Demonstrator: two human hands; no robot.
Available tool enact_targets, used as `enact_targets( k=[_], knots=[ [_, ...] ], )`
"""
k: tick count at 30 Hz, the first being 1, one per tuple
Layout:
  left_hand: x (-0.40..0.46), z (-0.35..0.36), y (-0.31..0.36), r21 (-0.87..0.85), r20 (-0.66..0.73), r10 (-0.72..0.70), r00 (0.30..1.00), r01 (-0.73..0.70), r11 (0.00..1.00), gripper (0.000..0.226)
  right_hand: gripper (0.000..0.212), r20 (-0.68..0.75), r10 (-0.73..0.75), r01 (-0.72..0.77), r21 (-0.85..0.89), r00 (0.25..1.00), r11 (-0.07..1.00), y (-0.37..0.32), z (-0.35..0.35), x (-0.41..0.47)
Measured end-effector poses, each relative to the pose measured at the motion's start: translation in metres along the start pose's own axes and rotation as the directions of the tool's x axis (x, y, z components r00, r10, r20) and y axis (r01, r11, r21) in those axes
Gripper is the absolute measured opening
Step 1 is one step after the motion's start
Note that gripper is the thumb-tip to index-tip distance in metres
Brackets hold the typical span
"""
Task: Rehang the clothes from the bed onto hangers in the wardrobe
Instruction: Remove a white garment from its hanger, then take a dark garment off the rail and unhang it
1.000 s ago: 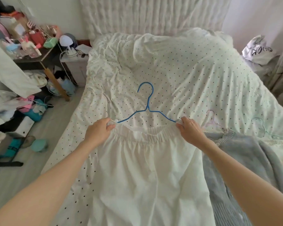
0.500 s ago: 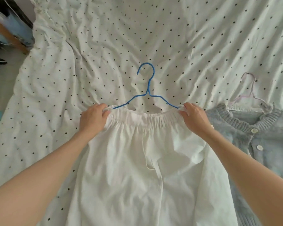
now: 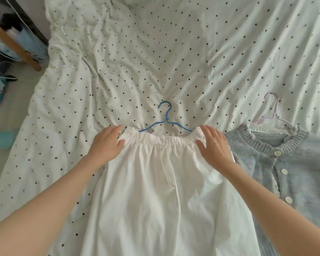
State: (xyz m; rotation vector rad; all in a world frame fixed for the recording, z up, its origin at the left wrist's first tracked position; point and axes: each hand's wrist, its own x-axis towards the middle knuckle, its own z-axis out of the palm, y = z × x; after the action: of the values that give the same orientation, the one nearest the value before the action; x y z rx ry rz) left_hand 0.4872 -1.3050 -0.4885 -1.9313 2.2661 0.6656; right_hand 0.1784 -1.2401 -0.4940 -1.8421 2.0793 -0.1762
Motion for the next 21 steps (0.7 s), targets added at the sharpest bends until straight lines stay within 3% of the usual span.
enact_targets(
  k=[3, 5, 9, 12, 16, 21],
  knots=[
    [-0.036, -0.018, 0.022, -0.019, -0.068, 0.106, 0.992, -0.107, 0.994, 0.051, 0.057, -0.019, -0.030, 0.030, -0.017, 0.999, 0.999, -0.014, -0.030, -0.034],
    [-0.069, -0.031, 0.045, -0.071, -0.077, 0.160, 0.984, -0.166, 0.984, 0.067, 0.059, -0.043, -0.025, 0.025, 0.005, 0.999, 1.000, -0.022, -0.053, -0.064],
    [-0.148, -0.044, 0.097, -0.175, -0.074, 0.214, 0.974, -0.224, 0.959, 0.059, 0.059, -0.097, 0.068, -0.056, 0.118, 0.993, 0.991, -0.034, -0.096, -0.148],
    [-0.203, -0.049, 0.128, -0.191, -0.111, 0.323, 0.940, -0.339, 0.921, 0.065, 0.059, -0.161, 0.161, -0.131, 0.180, 0.974, 0.975, -0.035, -0.116, -0.224],
    [-0.270, -0.041, 0.162, -0.136, -0.106, 0.530, 0.841, -0.541, 0.830, 0.074, 0.058, -0.249, 0.299, -0.256, 0.191, 0.921, 0.948, -0.032, -0.128, -0.324],
    [-0.333, -0.024, 0.208, -0.034, -0.003, 0.719, 0.695, -0.719, 0.694, 0.061, 0.063, -0.313, 0.461, -0.429, 0.170, 0.830, 0.887, -0.024, -0.135, -0.434]
  ],
)
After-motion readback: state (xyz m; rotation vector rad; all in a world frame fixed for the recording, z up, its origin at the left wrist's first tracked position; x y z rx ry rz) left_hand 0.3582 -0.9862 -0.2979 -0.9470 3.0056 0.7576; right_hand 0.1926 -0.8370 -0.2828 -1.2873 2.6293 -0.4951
